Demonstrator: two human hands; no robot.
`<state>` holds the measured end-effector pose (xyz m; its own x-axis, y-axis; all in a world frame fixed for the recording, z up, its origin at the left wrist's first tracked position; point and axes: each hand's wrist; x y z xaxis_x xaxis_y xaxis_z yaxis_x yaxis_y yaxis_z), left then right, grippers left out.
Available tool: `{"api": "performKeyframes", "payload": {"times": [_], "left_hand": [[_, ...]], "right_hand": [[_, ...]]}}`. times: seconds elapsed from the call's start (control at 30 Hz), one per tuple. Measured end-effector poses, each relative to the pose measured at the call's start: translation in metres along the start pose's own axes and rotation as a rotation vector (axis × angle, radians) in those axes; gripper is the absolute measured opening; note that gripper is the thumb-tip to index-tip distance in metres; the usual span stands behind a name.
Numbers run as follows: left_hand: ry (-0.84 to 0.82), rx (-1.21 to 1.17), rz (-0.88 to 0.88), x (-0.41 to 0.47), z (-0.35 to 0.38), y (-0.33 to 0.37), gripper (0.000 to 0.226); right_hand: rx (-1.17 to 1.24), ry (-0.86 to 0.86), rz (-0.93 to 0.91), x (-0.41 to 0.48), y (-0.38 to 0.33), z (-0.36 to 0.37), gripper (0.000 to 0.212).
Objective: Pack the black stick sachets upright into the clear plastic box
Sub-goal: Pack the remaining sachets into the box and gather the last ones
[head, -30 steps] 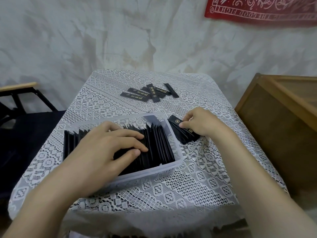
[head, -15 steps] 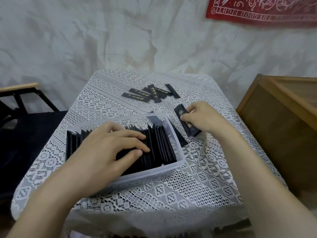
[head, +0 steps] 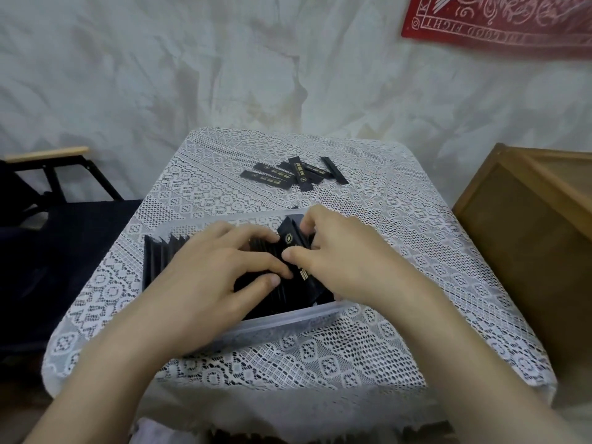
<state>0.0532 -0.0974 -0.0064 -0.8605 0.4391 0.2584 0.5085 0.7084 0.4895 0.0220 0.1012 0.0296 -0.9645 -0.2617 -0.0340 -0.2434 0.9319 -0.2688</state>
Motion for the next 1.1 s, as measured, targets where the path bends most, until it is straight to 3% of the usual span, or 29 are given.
{"api": "performKeyframes", "payload": {"times": [0.17, 0.33, 0.77, 0.93, 1.1], "left_hand": [[-0.003, 0.000, 0.000, 0.000, 0.000, 0.000, 0.033], [-0.008, 0.010, -0.008, -0.001, -0.001, 0.000, 0.034], [0.004, 0.005, -0.003, 0.000, -0.001, 0.000, 0.036], [0.048, -0.096, -0.044, -0.003, -0.001, 0.001, 0.029], [0.010, -0.015, -0.005, 0.000, -0.002, 0.001, 0.035]], "right_hand": [[0.040, -0.081, -0.046, -0.003, 0.000, -0.006, 0.033], [0.182, -0.164, -0.012, 0.002, 0.008, -0.006, 0.010], [0.153, -0.149, 0.025, 0.002, 0.007, -0.005, 0.012], [0.239, -0.150, 0.035, 0.005, 0.008, -0.003, 0.009], [0.299, -0.206, 0.032, 0.006, 0.014, -0.004, 0.011]]}}
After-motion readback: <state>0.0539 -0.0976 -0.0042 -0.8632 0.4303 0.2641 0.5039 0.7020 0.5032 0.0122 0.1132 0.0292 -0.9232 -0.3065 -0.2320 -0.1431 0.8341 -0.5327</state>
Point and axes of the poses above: each hand's wrist, its own x-axis towards the middle knuckle, its own z-axis out of the palm, y = z × x, and after that the axes turned 11 degrees about -x, right-handed
